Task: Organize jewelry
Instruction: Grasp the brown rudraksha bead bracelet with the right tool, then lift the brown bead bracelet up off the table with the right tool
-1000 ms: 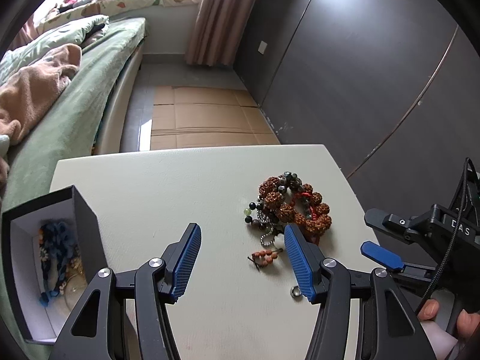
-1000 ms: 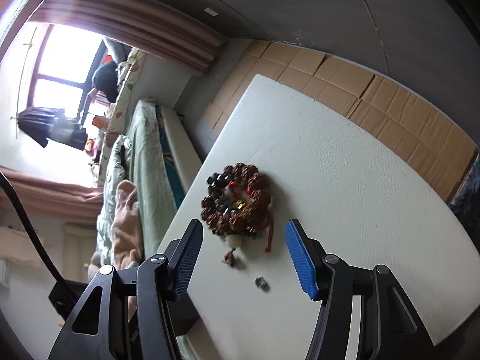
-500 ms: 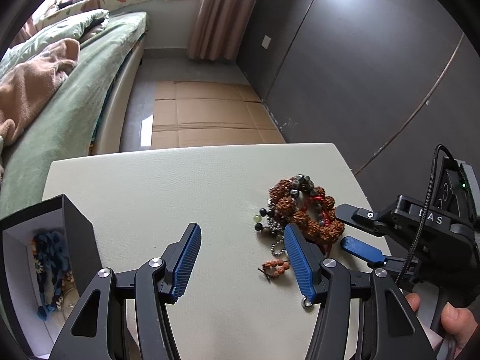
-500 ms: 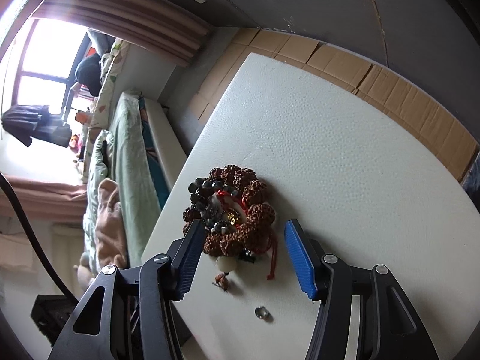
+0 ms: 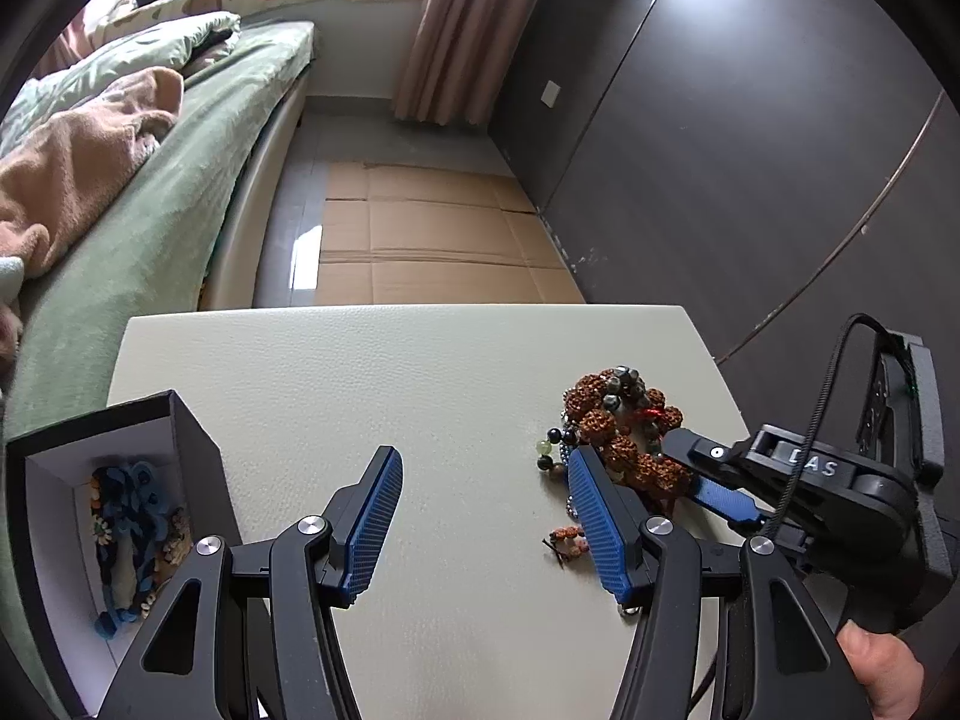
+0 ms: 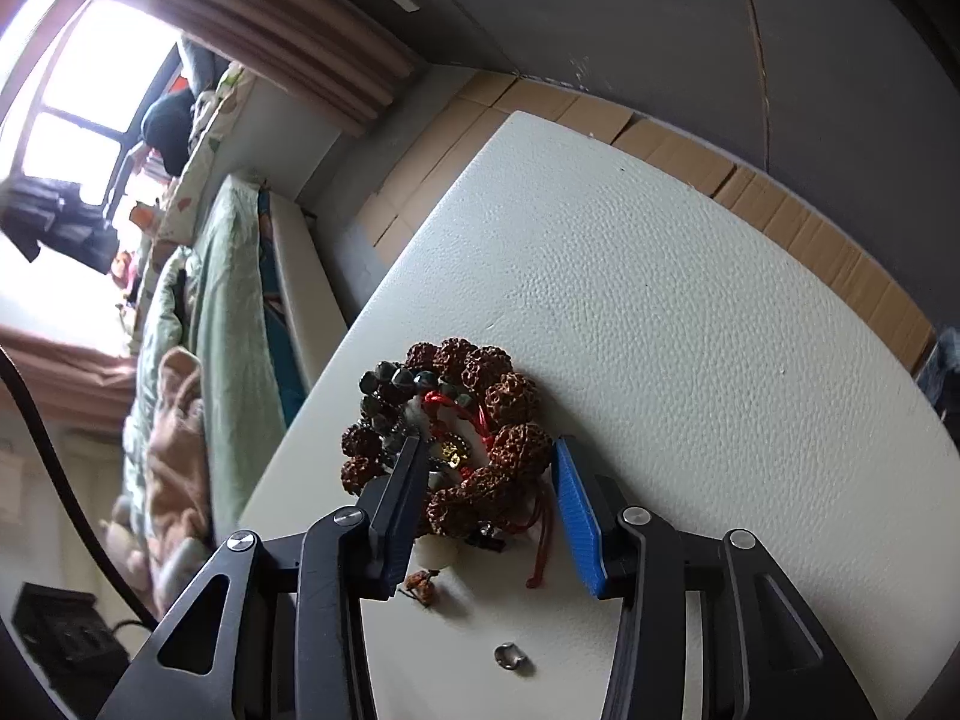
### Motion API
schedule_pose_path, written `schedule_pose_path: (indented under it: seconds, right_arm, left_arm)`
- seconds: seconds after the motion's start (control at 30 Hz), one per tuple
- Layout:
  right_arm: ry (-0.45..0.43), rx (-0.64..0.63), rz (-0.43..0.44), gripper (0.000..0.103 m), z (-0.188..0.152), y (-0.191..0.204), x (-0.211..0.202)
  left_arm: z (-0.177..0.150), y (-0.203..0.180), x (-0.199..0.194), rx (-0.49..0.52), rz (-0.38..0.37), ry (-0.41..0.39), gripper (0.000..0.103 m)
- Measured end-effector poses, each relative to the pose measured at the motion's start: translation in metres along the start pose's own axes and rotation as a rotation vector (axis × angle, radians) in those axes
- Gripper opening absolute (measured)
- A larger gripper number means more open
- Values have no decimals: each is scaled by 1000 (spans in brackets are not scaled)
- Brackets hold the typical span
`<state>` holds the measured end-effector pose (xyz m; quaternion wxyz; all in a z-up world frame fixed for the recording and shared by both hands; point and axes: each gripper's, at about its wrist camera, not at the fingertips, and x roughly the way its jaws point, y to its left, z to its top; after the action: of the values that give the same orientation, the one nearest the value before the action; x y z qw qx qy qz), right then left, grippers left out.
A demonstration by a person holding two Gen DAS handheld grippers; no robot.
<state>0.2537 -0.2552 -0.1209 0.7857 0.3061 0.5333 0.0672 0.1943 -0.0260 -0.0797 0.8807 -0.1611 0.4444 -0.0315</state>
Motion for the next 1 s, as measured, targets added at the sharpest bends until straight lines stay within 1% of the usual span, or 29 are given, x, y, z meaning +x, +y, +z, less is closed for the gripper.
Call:
schedule_pose_path:
  seconds: [0.07, 0.1, 0.13, 0.2, 0.27, 0.37, 0.4, 0.5, 0.73, 0.93, 1.0]
  right_arm:
    - [-7, -20, -17, 43, -2, 2, 0]
    - [-11, -31, -36, 33, -2, 2, -1]
    - [-13, -37, -53, 30, -2, 0, -1]
    - [-8, -11, -12, 30, -1, -7, -3]
    - [17, 34, 39, 29, -2, -15, -5]
    - [21, 80, 148, 28, -5, -22, -15]
    - [11, 77, 185, 20, -5, -22, -21]
    - [-21, 67, 269, 20, -6, -21, -39]
    - [-58, 37, 399, 20, -14, -13, -64]
    - [-124, -2, 495, 20, -14, -6, -90]
    - [-143, -6, 501, 20, -14, -11, -98]
  left_arm:
    - [-2, -1, -2, 2, 2, -1, 59]
    - [-3, -2, -3, 3, 3, -1, 59]
    - [-4, -2, -4, 4, 4, -2, 59]
    - [-6, -3, -6, 7, 6, -4, 59]
    - [-8, -4, -9, 12, 8, -7, 59]
    - [-12, -6, -13, 17, 9, -12, 59]
    - [-13, -7, -15, 20, 9, -14, 59]
    - [-17, -10, -17, 29, 11, -15, 59]
    - [-26, -16, -19, 56, 19, -13, 59]
    - [-33, -25, -21, 90, 17, -11, 59]
    - [-36, -29, -20, 105, 15, -6, 59]
